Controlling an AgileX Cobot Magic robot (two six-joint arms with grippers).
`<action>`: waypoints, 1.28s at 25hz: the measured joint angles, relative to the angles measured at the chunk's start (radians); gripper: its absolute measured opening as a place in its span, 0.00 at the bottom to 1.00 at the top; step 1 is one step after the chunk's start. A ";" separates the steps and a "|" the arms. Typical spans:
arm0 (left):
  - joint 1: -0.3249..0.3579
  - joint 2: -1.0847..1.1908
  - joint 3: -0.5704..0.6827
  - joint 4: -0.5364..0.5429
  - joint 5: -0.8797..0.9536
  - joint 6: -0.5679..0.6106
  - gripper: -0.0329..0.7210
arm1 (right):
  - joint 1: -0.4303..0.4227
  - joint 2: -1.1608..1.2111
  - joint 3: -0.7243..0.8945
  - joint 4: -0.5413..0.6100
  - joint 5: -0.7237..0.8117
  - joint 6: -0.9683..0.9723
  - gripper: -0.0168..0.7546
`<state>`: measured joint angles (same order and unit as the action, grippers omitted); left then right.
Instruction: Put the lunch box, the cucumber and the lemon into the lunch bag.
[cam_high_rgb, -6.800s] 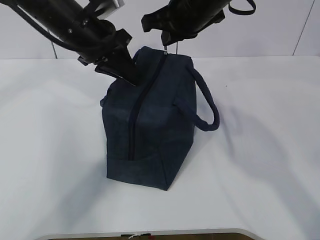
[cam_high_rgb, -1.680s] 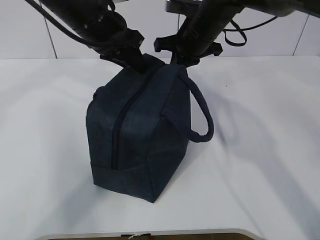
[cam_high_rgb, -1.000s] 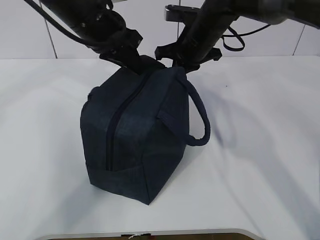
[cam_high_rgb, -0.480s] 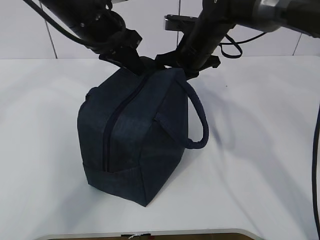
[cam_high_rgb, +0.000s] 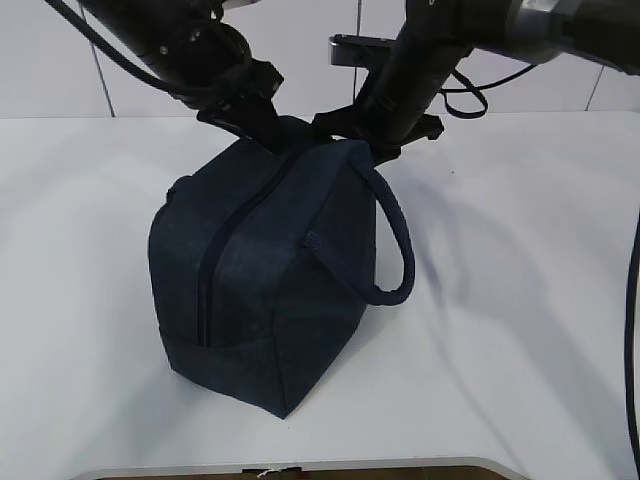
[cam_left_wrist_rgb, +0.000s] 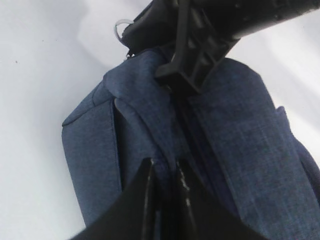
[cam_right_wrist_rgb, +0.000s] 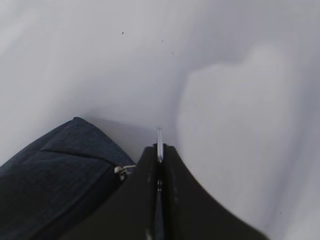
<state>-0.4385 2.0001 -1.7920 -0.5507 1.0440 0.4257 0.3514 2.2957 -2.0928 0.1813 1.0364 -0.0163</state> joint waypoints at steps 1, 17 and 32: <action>0.000 0.000 0.000 0.000 0.002 0.000 0.08 | 0.000 0.000 -0.002 0.000 0.005 0.000 0.04; 0.000 -0.006 0.000 0.005 0.032 0.000 0.08 | -0.004 0.006 -0.269 -0.047 0.197 -0.010 0.51; 0.011 -0.016 0.000 0.044 0.114 -0.065 0.40 | -0.004 -0.190 -0.181 -0.172 0.215 -0.067 0.52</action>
<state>-0.4278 1.9843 -1.7920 -0.5063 1.1578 0.3604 0.3478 2.1055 -2.2733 0.0093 1.2513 -0.0829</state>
